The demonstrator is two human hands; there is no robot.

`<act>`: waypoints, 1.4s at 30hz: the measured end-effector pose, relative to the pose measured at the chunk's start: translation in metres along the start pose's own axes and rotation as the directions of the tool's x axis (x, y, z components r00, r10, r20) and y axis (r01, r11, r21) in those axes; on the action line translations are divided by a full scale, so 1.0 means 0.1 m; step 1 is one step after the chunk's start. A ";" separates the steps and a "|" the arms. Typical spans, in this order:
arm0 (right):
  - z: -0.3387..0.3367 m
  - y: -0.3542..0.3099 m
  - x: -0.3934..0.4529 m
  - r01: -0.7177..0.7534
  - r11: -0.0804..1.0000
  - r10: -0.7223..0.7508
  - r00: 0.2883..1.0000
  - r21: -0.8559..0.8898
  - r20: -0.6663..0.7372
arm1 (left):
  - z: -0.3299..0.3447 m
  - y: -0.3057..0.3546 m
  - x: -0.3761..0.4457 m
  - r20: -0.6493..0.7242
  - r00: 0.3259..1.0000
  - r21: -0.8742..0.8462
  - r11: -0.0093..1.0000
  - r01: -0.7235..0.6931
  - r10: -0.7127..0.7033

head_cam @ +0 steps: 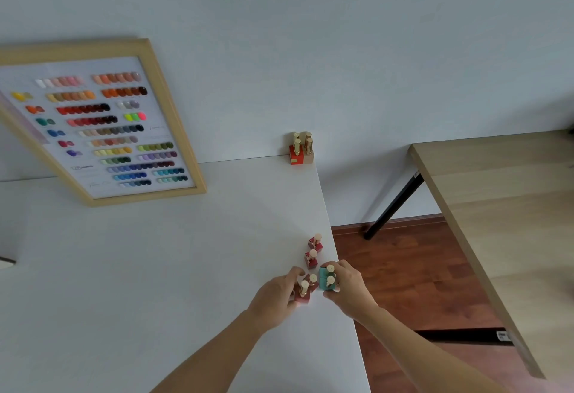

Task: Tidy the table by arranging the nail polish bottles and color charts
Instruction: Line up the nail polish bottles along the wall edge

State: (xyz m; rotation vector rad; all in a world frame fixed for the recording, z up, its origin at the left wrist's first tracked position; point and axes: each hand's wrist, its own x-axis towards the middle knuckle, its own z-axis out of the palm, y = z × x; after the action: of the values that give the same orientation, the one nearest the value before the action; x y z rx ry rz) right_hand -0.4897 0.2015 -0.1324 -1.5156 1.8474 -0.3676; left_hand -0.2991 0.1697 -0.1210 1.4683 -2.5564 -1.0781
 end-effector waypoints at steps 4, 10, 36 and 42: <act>-0.01 -0.01 -0.03 0.039 0.999 -0.039 0.999 -0.015 -0.004 | 0.03 0.04 0.10 0.009 1.000 0.010 1.000 -0.028 0.028; -0.04 0.01 -0.04 0.057 0.998 -0.057 0.998 -0.031 -0.004 | 0.06 0.02 0.17 0.031 0.999 0.037 0.999 -0.029 0.028; -0.92 -0.53 1.22 0.120 0.993 -0.115 0.973 0.014 -0.198 | -1.04 -0.57 0.68 -0.325 0.937 -0.244 0.968 0.052 -0.132; -0.78 -0.83 1.78 0.154 0.987 -0.158 0.981 -0.041 -0.115 | -1.27 -0.70 1.26 -0.311 0.936 -0.221 0.970 0.099 -0.166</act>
State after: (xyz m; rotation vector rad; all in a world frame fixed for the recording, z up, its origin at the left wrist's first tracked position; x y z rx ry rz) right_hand -0.4925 -0.0050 -0.0864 -1.6992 1.8360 -0.5131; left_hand -0.2754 -0.0197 -0.1034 1.6273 -2.0853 -0.9748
